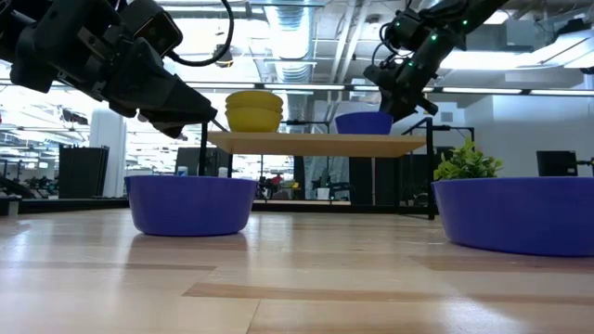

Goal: Pick & Place Mini bowls
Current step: Put the blue bowl on the shelf, then stack the blue bowl on the top of the blue bowl on the shelf

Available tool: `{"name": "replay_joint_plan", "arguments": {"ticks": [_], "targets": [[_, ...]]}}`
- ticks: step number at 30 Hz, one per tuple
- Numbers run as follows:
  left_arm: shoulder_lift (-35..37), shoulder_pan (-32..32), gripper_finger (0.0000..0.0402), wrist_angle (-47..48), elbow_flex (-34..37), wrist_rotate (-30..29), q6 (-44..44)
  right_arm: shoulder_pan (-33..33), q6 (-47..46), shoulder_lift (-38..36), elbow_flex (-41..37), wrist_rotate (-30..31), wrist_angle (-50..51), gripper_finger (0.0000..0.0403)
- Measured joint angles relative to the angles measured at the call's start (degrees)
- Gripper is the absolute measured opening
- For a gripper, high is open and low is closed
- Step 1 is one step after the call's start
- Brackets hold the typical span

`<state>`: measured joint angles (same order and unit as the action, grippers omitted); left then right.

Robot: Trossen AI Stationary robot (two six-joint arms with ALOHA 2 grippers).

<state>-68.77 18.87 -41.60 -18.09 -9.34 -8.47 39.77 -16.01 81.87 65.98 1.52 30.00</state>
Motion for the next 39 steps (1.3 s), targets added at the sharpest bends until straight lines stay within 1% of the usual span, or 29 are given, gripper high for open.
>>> {"name": "replay_joint_plan", "arguments": {"ticks": [5,13,37,39], "targets": [[0.0,0.0,0.0104,0.0,0.0,0.0,0.0,0.0,1.4,0.0,0.0,-0.2,0.0,0.0071],[0.0,0.0,0.0104,0.0,0.0,0.0,0.0,0.0,2.9,-0.1,0.9,-0.2,0.0,0.0072],[0.0,0.0,0.0104,-0.2,0.0,0.0,-1.0,0.0,3.1,-0.4,1.8,0.0,2.0,0.0072],[0.0,0.0,0.0104,-0.3,0.0,0.0,-1.0,-0.3,5.4,-1.1,1.8,-0.6,2.9,0.0072]]}}
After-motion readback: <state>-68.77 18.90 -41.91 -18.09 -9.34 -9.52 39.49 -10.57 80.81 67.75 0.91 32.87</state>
